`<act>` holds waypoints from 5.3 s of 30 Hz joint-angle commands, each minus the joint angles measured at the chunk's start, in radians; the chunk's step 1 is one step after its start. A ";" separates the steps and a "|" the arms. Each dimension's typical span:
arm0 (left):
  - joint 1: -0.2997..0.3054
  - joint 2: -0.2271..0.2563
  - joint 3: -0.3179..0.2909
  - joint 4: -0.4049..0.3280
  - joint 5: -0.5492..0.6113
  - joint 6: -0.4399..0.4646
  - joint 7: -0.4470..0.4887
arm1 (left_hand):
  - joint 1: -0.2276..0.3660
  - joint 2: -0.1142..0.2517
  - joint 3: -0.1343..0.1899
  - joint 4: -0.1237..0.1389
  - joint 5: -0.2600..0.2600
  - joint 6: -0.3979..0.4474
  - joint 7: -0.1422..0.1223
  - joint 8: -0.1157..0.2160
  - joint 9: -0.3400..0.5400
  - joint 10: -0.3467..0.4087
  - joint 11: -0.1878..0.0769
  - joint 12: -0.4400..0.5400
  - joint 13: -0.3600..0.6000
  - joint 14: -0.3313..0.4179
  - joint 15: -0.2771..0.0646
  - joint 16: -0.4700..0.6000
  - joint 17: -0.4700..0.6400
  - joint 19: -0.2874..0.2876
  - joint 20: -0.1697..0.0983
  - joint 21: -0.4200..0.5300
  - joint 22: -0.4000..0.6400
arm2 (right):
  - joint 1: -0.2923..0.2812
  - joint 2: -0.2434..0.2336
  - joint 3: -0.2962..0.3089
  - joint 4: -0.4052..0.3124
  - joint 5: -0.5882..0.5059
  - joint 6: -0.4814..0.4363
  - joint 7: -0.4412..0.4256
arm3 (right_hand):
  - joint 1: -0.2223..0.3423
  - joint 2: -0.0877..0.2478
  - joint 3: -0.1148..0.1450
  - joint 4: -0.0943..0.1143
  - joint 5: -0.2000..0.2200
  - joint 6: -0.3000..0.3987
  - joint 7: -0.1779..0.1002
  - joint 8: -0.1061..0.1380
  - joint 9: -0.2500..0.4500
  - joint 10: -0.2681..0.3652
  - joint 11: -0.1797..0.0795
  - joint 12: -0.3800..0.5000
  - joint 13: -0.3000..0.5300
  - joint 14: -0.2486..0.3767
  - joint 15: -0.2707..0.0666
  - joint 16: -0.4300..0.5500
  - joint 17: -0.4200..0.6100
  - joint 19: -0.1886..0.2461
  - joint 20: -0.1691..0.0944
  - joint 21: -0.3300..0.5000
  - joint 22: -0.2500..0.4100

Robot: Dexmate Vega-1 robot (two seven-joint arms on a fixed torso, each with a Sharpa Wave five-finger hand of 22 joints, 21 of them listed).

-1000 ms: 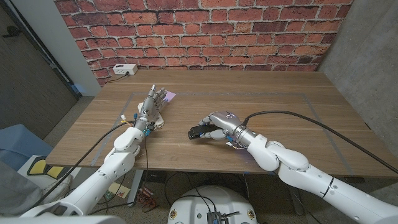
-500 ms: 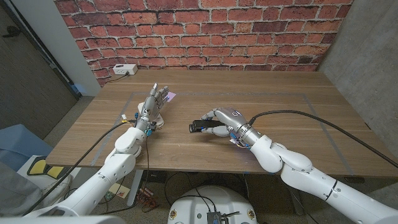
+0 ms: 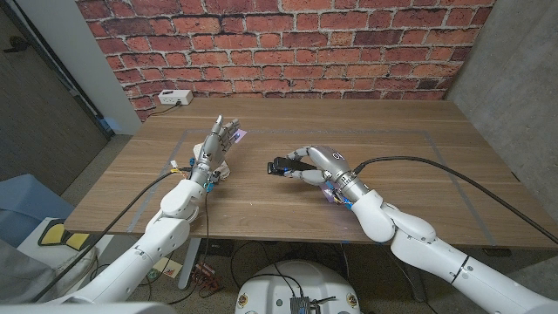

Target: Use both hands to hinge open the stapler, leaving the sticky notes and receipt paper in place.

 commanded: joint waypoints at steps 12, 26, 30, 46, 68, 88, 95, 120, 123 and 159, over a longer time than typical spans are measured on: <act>0.068 0.061 -0.005 -0.162 0.035 -0.006 0.000 | 0.013 0.004 0.003 -0.011 0.000 0.005 -0.001 0.003 0.002 0.013 0.002 0.005 0.006 0.013 -0.001 0.002 0.003 0.013 0.003 -0.001 0.003 | 0.002 0.067 0.034 0.035 0.129 0.026 -0.061 | 0.099 0.102 0.033 0.022 -0.003 0.015 -0.019 -0.005 0.003 0.006 -0.015 -0.001 0.005 0.008 -0.157 -0.014 0.006 0.004 -0.062 0.006 0.004; 0.080 0.002 -0.001 -0.120 0.039 -0.097 0.006 | 0.027 0.006 0.012 -0.026 -0.005 0.073 0.016 0.001 0.003 0.043 -0.025 0.009 0.009 0.033 -0.020 0.004 0.004 0.017 0.003 0.000 0.003 | -0.028 0.115 0.069 0.048 0.201 0.061 -0.127 | 0.099 0.101 0.032 0.023 -0.005 0.015 -0.013 -0.006 0.004 0.013 -0.017 0.001 0.006 0.016 -0.156 -0.013 0.013 0.002 -0.049 0.008 0.006; 0.078 -0.020 0.005 -0.110 0.050 -0.126 0.011 | 0.047 0.009 0.022 -0.041 -0.006 0.023 0.002 -0.021 0.003 0.037 -0.032 0.003 0.009 0.041 -0.024 0.004 0.003 0.019 0.005 -0.001 0.003 | -0.035 0.130 0.074 0.055 0.220 0.075 -0.146 | 0.097 0.102 0.032 0.025 -0.006 0.016 -0.010 -0.007 0.005 0.013 -0.016 0.002 0.009 0.016 -0.155 -0.014 0.015 0.003 -0.046 0.009 0.006; 0.074 -0.097 0.026 -0.051 0.094 -0.231 0.039 | 0.128 -0.044 0.034 -0.116 -0.013 -0.003 -0.009 -0.022 0.006 0.075 -0.060 0.020 0.025 0.054 -0.025 0.005 0.005 0.004 0.026 -0.007 0.003 | -0.072 0.175 0.093 0.055 0.268 0.088 -0.190 | 0.101 0.101 0.033 0.024 -0.008 0.034 0.007 -0.002 0.007 0.034 -0.015 0.010 0.013 0.038 -0.156 -0.007 0.029 0.014 -0.039 0.017 0.007; 0.110 -0.124 0.040 -0.084 0.175 -0.290 0.090 | 0.196 -0.104 0.029 -0.149 -0.006 0.077 -0.023 0.015 0.014 0.135 -0.084 0.056 0.063 0.073 -0.041 0.012 0.010 -0.007 0.040 -0.006 0.004 | -0.071 0.199 0.104 0.098 0.346 0.129 -0.176 | 0.102 0.103 0.035 0.027 -0.006 0.028 0.012 -0.007 0.009 0.034 -0.016 0.011 0.022 0.047 -0.154 -0.016 0.034 0.021 -0.030 0.025 0.008; 0.071 -0.101 0.085 -0.065 0.207 -0.290 0.033 | 0.267 -0.071 0.049 -0.148 0.003 0.070 -0.020 -0.001 0.019 0.102 -0.075 0.046 0.100 0.040 -0.025 -0.008 0.005 0.014 0.044 -0.011 0.004 | -0.083 0.196 0.100 0.088 0.341 0.145 -0.158 | 0.110 0.102 0.038 0.024 -0.004 0.032 0.015 -0.007 0.010 0.044 -0.022 0.013 0.028 0.065 -0.154 -0.017 0.042 0.028 -0.034 0.032 0.009; 0.049 -0.108 0.105 -0.050 0.195 -0.289 0.007 | 0.307 -0.033 0.075 -0.152 0.000 0.097 -0.025 0.009 0.019 0.121 -0.086 0.050 0.103 0.036 -0.026 -0.002 0.004 0.010 0.052 -0.008 0.004 | -0.082 0.195 0.100 0.092 0.361 0.156 -0.141 | 0.111 0.102 0.038 0.025 -0.004 0.031 0.018 -0.008 0.010 0.048 -0.019 0.014 0.029 0.068 -0.154 -0.019 0.044 0.028 -0.035 0.034 0.009; 0.022 -0.107 0.131 -0.030 0.249 -0.263 0.025 | 0.392 -0.046 0.107 -0.164 -0.028 0.112 -0.101 0.005 0.019 0.154 -0.099 0.055 0.119 0.057 -0.015 0.008 0.007 -0.009 0.073 -0.008 0.003 | -0.035 0.209 0.098 0.147 0.414 0.209 -0.084 | 0.109 0.101 0.039 0.028 -0.005 0.031 0.018 -0.010 0.011 0.047 -0.026 0.013 0.034 0.073 -0.154 -0.028 0.047 0.027 -0.036 0.038 0.010; 0.021 -0.107 0.131 -0.028 0.253 -0.261 0.030 | 0.393 -0.055 0.104 -0.163 -0.028 0.114 -0.109 0.005 0.019 0.160 -0.102 0.057 0.121 0.056 -0.015 0.008 0.007 -0.012 0.077 -0.008 0.004 | -0.032 0.210 0.097 0.149 0.414 0.210 -0.081 | 0.110 0.101 0.039 0.028 -0.005 0.032 0.016 -0.010 0.012 0.048 -0.026 0.013 0.035 0.074 -0.154 -0.029 0.048 0.027 -0.036 0.038 0.010; -0.004 -0.098 0.156 -0.027 0.265 -0.212 0.034 | 0.390 -0.072 0.094 -0.135 -0.017 0.244 -0.132 0.033 0.019 0.308 -0.129 0.108 0.164 0.142 0.034 0.045 0.020 0.019 0.157 0.009 0.008 | -0.015 0.215 0.073 0.168 0.405 0.246 -0.053 | 0.107 0.100 0.039 0.031 -0.005 0.030 0.011 -0.014 0.014 0.051 -0.029 0.011 0.040 0.082 -0.154 -0.040 0.056 0.024 -0.038 0.044 0.011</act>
